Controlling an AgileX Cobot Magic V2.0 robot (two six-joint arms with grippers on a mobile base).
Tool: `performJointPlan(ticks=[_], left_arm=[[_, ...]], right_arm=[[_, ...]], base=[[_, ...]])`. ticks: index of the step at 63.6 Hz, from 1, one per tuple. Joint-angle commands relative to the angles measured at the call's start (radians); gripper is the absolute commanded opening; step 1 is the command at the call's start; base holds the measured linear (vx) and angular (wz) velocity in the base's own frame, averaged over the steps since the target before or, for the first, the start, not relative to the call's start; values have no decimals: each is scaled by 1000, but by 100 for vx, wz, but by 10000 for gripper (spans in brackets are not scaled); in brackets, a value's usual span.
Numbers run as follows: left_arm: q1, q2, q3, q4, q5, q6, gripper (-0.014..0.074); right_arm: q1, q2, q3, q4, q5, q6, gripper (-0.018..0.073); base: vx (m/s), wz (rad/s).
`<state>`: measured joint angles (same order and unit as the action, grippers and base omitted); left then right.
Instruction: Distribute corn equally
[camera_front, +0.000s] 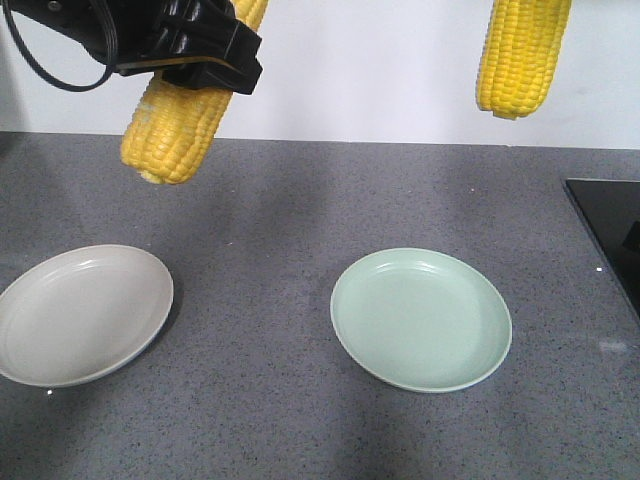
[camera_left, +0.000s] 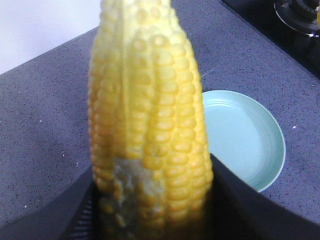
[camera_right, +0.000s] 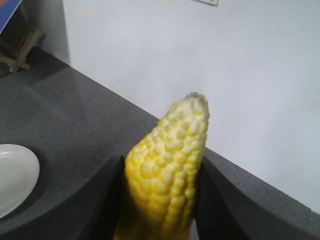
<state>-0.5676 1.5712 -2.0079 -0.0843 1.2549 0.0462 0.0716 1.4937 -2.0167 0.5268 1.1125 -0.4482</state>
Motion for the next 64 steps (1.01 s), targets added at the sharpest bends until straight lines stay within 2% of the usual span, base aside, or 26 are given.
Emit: performJointPlan(ticks=[1, 64], left_arm=[[-3, -38, -31, -9, -53, -3, -6], [-3, -38, -31, -9, -53, -3, -6]], right_arm=[[-4, -31, -25, 27, -67, -2, -1], [-4, -31, -25, 27, -67, -2, -1]], base=[[3, -1], [0, 0]])
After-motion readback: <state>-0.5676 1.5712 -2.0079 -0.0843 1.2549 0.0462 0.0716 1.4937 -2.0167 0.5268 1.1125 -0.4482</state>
